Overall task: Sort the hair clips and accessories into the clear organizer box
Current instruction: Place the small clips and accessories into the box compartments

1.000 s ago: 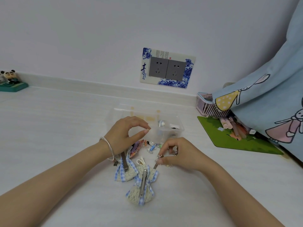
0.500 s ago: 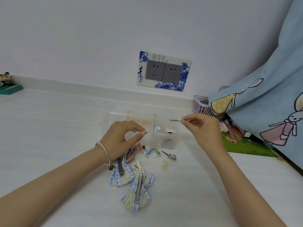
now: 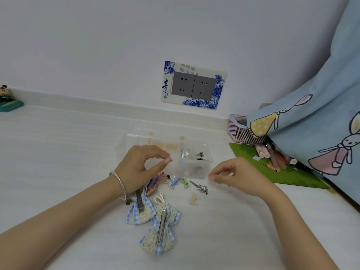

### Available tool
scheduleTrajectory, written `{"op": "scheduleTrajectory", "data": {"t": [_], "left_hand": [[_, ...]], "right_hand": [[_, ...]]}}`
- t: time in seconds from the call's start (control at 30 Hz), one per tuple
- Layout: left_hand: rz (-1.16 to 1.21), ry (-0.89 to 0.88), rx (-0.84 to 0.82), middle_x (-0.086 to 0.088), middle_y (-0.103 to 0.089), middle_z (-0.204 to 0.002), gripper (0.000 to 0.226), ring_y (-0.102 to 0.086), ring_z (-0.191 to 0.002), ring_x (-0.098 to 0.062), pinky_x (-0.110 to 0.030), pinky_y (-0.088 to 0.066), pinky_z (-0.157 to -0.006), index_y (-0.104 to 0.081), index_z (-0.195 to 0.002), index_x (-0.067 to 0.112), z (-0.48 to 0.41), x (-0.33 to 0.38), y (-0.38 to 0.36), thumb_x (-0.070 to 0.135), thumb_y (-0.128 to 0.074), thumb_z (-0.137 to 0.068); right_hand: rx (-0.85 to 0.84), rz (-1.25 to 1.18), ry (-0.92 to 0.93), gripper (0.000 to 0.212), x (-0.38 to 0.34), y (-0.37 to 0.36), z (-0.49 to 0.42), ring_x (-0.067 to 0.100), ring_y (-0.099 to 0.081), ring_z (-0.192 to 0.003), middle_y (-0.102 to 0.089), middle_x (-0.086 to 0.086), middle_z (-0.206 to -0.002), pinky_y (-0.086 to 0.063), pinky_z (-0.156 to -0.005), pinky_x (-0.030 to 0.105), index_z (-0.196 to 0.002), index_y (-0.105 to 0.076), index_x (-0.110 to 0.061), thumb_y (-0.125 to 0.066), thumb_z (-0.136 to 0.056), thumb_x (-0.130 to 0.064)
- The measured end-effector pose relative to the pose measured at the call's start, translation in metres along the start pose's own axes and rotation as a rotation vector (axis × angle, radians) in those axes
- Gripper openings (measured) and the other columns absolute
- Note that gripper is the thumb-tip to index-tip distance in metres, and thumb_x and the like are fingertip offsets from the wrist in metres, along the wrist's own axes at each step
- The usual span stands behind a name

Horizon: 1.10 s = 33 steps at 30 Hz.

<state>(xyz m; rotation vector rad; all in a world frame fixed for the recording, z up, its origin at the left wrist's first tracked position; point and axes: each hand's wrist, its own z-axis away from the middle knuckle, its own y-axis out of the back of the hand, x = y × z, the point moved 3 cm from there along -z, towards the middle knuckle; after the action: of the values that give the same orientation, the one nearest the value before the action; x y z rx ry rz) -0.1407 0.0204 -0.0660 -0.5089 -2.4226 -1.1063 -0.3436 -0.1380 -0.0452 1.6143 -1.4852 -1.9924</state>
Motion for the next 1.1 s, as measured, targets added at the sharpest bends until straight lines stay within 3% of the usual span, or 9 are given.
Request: {"op": "scheduleTrajectory", "data": {"t": [0.2, 0.47, 0.7, 0.77, 0.83, 0.93, 1.0, 1.1], "left_hand": [[-0.009, 0.0, 0.001, 0.015, -0.069, -0.098, 0.035, -0.063, -0.091, 0.002, -0.028, -0.049, -0.088, -0.071, -0.092, 0.027, 0.0, 0.001, 0.0, 0.05, -0.046, -0.085], [0.004, -0.006, 0.009, 0.016, -0.069, -0.097, 0.032, -0.062, -0.092, 0.002, -0.034, -0.049, -0.089, -0.07, -0.091, 0.028, 0.001, 0.0, -0.001, 0.05, -0.047, -0.085], [0.005, -0.003, 0.016, 0.017, -0.068, -0.097, 0.03, -0.062, -0.092, 0.002, -0.039, -0.048, -0.091, -0.07, -0.091, 0.03, 0.001, 0.0, -0.001, 0.049, -0.047, -0.085], [0.006, 0.001, 0.019, 0.018, -0.068, -0.097, 0.031, -0.062, -0.092, 0.002, -0.041, -0.048, -0.091, -0.07, -0.091, 0.03, 0.001, 0.0, -0.001, 0.05, -0.047, -0.085], [0.007, 0.004, 0.022, 0.018, -0.068, -0.097, 0.032, -0.062, -0.092, 0.002, -0.042, -0.047, -0.091, -0.069, -0.091, 0.031, 0.001, -0.001, -0.001, 0.052, -0.046, -0.084], [0.007, 0.007, 0.024, 0.018, -0.068, -0.097, 0.032, -0.062, -0.091, 0.002, -0.041, -0.048, -0.091, -0.069, -0.091, 0.031, 0.0, 0.0, -0.001, 0.052, -0.046, -0.084], [0.007, -0.001, 0.025, 0.017, -0.069, -0.096, 0.031, -0.063, -0.09, 0.002, -0.038, -0.049, -0.09, -0.07, -0.09, 0.031, 0.0, 0.0, -0.001, 0.051, -0.047, -0.084], [0.016, -0.014, 0.026, 0.015, -0.07, -0.094, 0.03, -0.063, -0.089, 0.002, -0.034, -0.05, -0.087, -0.07, -0.09, 0.03, 0.0, 0.002, -0.001, 0.049, -0.047, -0.084]], "right_hand": [[-0.067, 0.065, -0.014, 0.023, 0.003, -0.023, -0.003, 0.005, -0.054, -0.066, -0.072, -0.006, -0.082, -0.043, -0.06, 0.012, -0.084, -0.073, -0.025, -0.081, -0.066, -0.038], [-0.033, 0.128, 0.038, 0.009, 0.0, -0.033, -0.003, 0.014, -0.061, -0.071, -0.071, -0.002, -0.081, -0.051, -0.065, 0.026, -0.078, -0.075, -0.025, -0.075, -0.074, -0.033], [0.037, 0.412, 0.1, 0.009, -0.006, -0.036, -0.003, 0.011, -0.06, -0.073, -0.062, -0.01, -0.076, -0.046, -0.065, 0.022, -0.079, -0.072, -0.02, -0.064, -0.077, -0.017], [0.023, 0.279, 0.111, 0.006, -0.007, -0.031, -0.001, 0.012, -0.063, -0.075, -0.068, -0.005, -0.077, -0.048, -0.066, 0.023, -0.077, -0.069, -0.017, -0.065, -0.081, -0.017], [0.015, -0.009, 0.125, 0.006, -0.011, -0.024, 0.001, 0.013, -0.063, -0.068, -0.07, 0.0, -0.075, -0.049, -0.061, 0.023, -0.08, -0.067, -0.016, -0.064, -0.085, -0.015], [0.267, -0.113, 0.2, 0.007, -0.017, -0.003, -0.004, 0.005, -0.052, -0.059, -0.061, -0.004, -0.066, -0.04, -0.055, 0.017, -0.08, -0.066, -0.018, -0.064, -0.086, -0.019], [0.398, -0.002, 0.239, 0.01, -0.021, 0.007, -0.013, 0.007, -0.049, -0.061, -0.06, -0.004, -0.068, -0.035, -0.053, 0.014, -0.079, -0.068, -0.017, -0.064, -0.086, -0.024], [0.417, 0.253, 0.213, 0.015, -0.024, 0.011, -0.033, 0.013, -0.05, -0.067, -0.06, -0.004, -0.075, -0.038, -0.059, 0.026, -0.086, -0.069, -0.018, -0.06, -0.089, -0.03]]}}
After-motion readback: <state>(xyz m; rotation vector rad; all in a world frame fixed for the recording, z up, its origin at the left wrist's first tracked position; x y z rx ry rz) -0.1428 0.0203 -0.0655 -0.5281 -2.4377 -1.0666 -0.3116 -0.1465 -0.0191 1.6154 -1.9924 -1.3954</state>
